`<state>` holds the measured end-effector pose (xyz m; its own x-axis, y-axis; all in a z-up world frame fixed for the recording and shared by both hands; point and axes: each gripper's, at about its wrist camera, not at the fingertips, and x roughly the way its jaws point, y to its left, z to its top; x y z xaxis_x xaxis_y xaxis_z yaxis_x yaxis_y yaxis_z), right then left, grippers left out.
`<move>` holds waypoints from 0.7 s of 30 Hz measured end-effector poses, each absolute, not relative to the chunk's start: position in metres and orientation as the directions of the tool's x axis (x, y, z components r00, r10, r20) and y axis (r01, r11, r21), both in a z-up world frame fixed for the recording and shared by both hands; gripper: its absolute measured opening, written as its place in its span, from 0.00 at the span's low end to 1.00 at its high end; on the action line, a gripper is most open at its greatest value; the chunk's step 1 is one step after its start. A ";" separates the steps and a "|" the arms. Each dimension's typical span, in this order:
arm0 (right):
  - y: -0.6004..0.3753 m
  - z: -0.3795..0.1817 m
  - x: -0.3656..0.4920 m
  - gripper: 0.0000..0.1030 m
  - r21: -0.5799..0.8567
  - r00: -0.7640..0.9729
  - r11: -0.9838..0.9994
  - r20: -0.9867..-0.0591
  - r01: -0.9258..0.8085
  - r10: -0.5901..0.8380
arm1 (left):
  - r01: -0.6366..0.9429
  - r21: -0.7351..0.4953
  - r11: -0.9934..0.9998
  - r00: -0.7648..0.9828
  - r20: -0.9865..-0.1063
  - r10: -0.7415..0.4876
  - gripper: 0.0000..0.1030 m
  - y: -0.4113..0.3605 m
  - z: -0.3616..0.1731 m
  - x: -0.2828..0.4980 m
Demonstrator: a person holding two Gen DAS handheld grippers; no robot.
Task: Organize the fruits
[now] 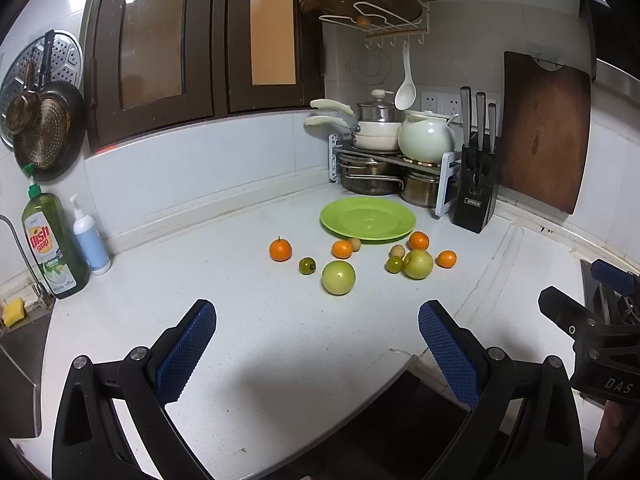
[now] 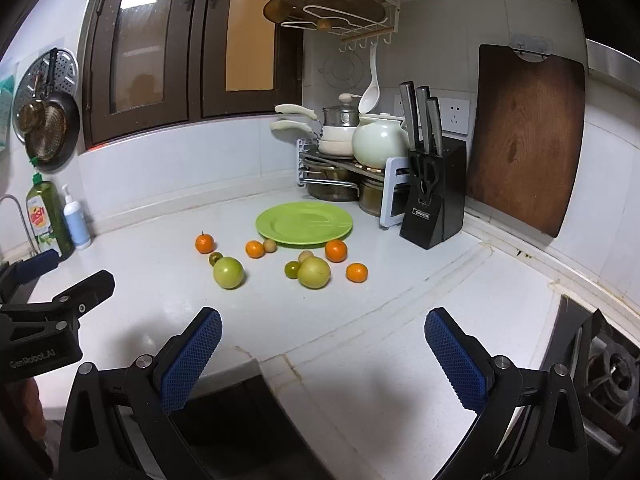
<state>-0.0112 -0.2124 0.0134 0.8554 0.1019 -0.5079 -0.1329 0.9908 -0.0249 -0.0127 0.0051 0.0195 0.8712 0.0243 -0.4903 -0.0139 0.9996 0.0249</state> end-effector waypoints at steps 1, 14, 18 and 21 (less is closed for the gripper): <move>-0.212 0.013 -0.012 0.99 -0.026 0.856 0.991 -0.507 -0.133 0.102 | -0.018 0.023 1.000 0.871 -0.490 0.027 1.00 0.005 0.020 -0.013; -0.208 0.012 -0.014 0.99 -0.026 0.856 0.989 -0.504 -0.144 0.112 | -0.023 0.017 1.000 0.883 -0.469 0.028 1.00 0.004 0.021 -0.021; -0.207 0.011 -0.015 0.99 -0.025 0.858 0.990 -0.502 -0.141 0.109 | -0.021 0.015 1.000 0.885 -0.465 0.025 1.00 0.003 0.020 -0.023; -0.207 0.011 -0.015 0.99 -0.023 0.858 0.990 -0.502 -0.142 0.111 | -0.019 0.014 1.000 0.885 -0.465 0.023 1.00 0.003 0.020 -0.022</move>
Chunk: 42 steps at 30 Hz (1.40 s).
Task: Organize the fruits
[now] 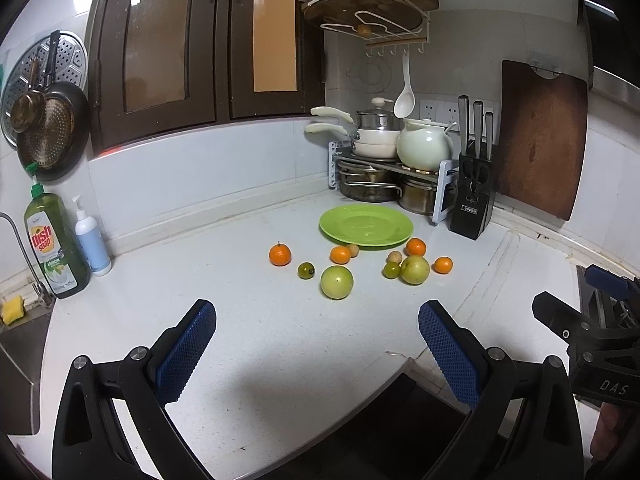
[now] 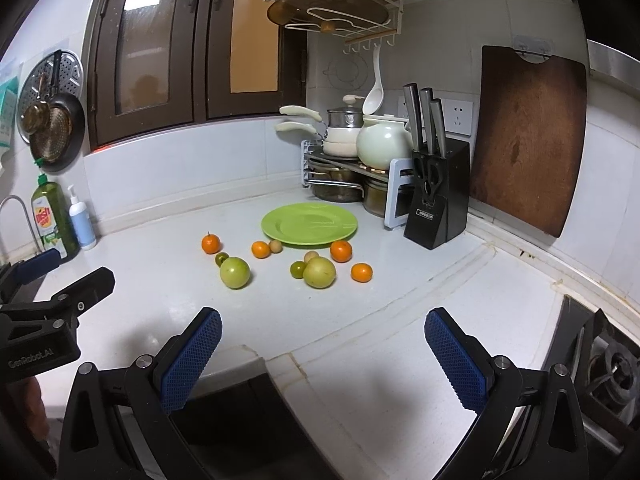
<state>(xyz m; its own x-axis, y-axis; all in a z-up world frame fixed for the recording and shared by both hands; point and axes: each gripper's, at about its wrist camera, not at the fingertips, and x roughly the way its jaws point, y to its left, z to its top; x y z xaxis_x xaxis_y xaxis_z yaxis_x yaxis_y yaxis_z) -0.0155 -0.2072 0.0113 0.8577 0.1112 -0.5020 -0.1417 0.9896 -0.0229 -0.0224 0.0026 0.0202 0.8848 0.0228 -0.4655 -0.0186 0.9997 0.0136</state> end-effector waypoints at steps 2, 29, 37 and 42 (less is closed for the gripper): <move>-0.206 0.011 -0.016 0.99 -0.024 0.858 0.990 -0.501 -0.141 0.111 | -0.018 0.014 1.000 0.885 -0.465 0.023 1.00 0.002 0.020 -0.022; -0.204 0.011 -0.017 0.99 -0.021 0.857 0.990 -0.503 -0.141 0.112 | -0.017 0.021 1.000 0.891 -0.453 0.025 1.00 -0.005 0.021 -0.022; -0.203 0.010 -0.015 0.99 -0.020 0.855 0.989 -0.506 -0.143 0.114 | -0.018 0.022 1.000 0.892 -0.452 0.026 1.00 -0.007 0.021 -0.023; -0.202 0.008 -0.015 0.99 -0.020 0.853 0.989 -0.510 -0.144 0.113 | -0.011 0.021 1.000 0.888 -0.459 0.019 1.00 -0.006 0.022 -0.016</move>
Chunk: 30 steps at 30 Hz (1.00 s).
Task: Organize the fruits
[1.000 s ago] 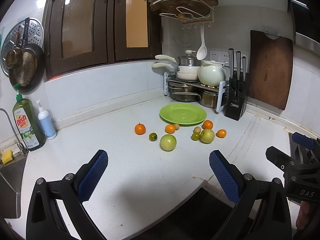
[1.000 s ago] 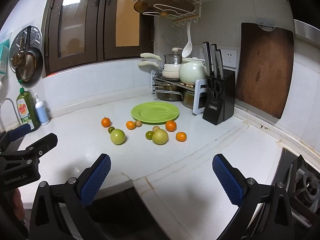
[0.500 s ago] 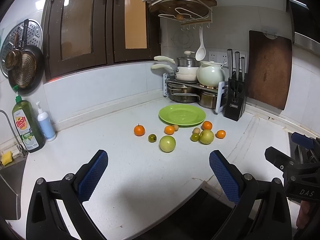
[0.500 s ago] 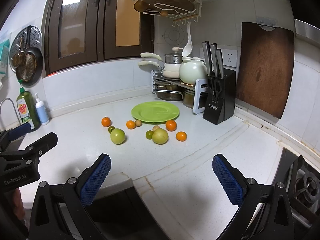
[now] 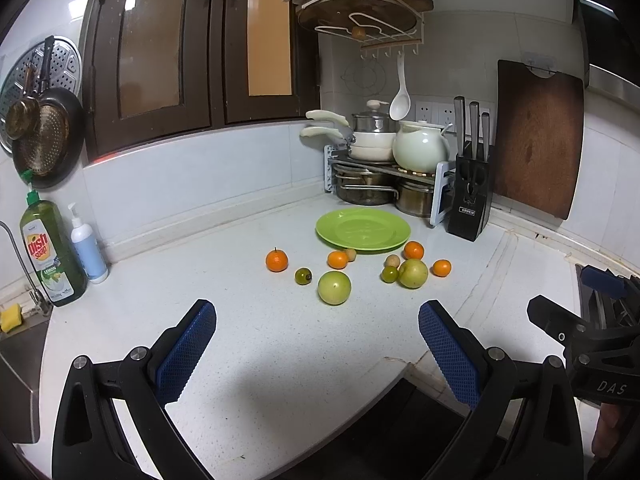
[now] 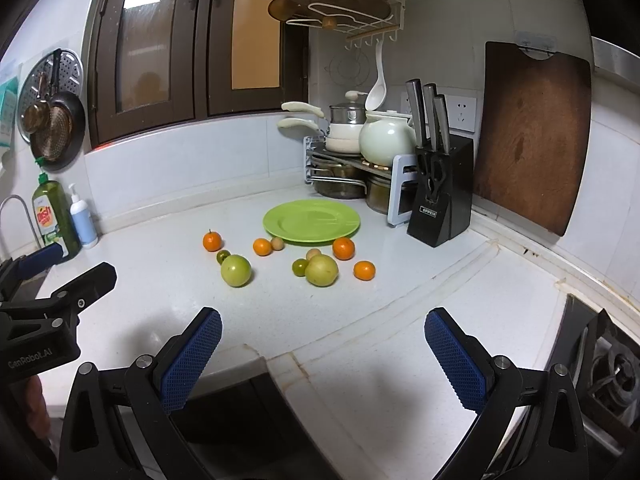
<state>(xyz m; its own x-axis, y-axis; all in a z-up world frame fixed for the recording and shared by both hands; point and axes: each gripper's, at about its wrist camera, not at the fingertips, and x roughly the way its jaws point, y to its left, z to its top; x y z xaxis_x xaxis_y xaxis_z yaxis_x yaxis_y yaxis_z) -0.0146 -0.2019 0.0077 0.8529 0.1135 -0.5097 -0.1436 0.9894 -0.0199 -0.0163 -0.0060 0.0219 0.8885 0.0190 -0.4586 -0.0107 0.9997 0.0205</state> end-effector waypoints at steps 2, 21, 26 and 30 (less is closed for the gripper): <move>-0.201 0.006 -0.012 0.99 -0.020 0.851 0.990 -0.514 -0.143 0.112 | -0.008 0.018 1.000 0.887 -0.462 0.015 1.00 -0.005 0.021 -0.014; -0.182 -0.016 0.065 0.99 -0.017 0.801 0.988 -0.587 -0.156 0.117 | 0.055 0.085 0.995 0.874 -0.485 -0.007 1.00 0.006 -0.002 0.061; -0.178 -0.028 0.101 0.99 -0.005 0.779 0.990 -0.618 -0.141 0.108 | 0.104 0.077 0.992 0.853 -0.520 -0.049 0.97 0.010 -0.016 0.098; -0.175 -0.040 0.127 0.97 0.002 0.754 0.992 -0.649 -0.126 0.097 | 0.138 0.076 0.988 0.828 -0.556 -0.073 0.95 0.012 -0.029 0.120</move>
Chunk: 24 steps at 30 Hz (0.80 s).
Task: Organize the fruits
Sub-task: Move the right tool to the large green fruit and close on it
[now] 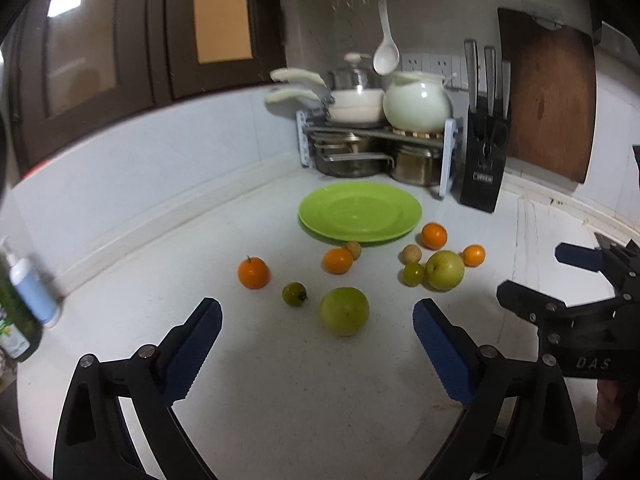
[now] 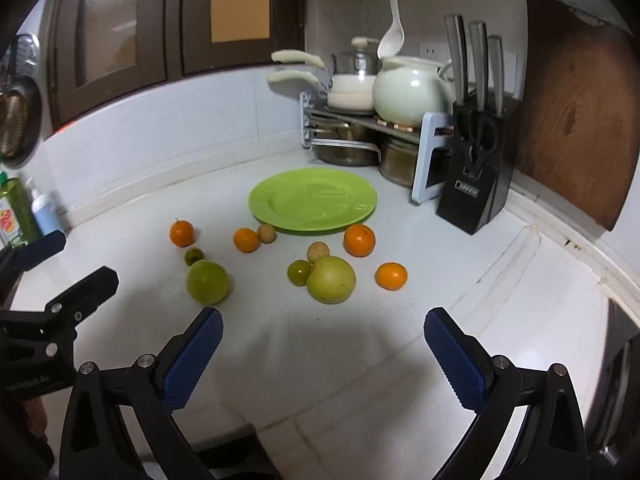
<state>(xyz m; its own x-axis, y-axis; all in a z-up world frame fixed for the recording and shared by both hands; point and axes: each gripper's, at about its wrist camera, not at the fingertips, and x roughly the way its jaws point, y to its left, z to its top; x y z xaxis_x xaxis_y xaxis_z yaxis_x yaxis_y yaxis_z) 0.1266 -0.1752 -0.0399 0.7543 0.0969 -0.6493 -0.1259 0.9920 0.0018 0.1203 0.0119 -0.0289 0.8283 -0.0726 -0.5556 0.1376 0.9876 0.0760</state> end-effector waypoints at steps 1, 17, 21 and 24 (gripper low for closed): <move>-0.175 -0.042 0.130 0.97 0.001 0.751 0.992 -0.654 -0.123 0.094 | 0.143 0.076 0.987 0.824 -0.562 -0.076 0.95 0.012 -0.032 0.125; -0.180 -0.099 0.211 0.77 0.094 0.586 0.965 -0.779 -0.245 0.224 | 0.085 -0.003 0.996 0.698 -0.713 -0.062 0.79 -0.002 -0.087 0.190; -0.181 -0.106 0.223 0.73 0.112 0.558 0.956 -0.790 -0.272 0.252 | 0.075 -0.025 0.997 0.674 -0.735 -0.070 0.74 -0.005 -0.095 0.197; -0.181 -0.107 0.229 0.70 0.118 0.544 0.949 -0.796 -0.293 0.267 | 0.064 -0.035 0.997 0.666 -0.743 -0.068 0.73 -0.007 -0.098 0.201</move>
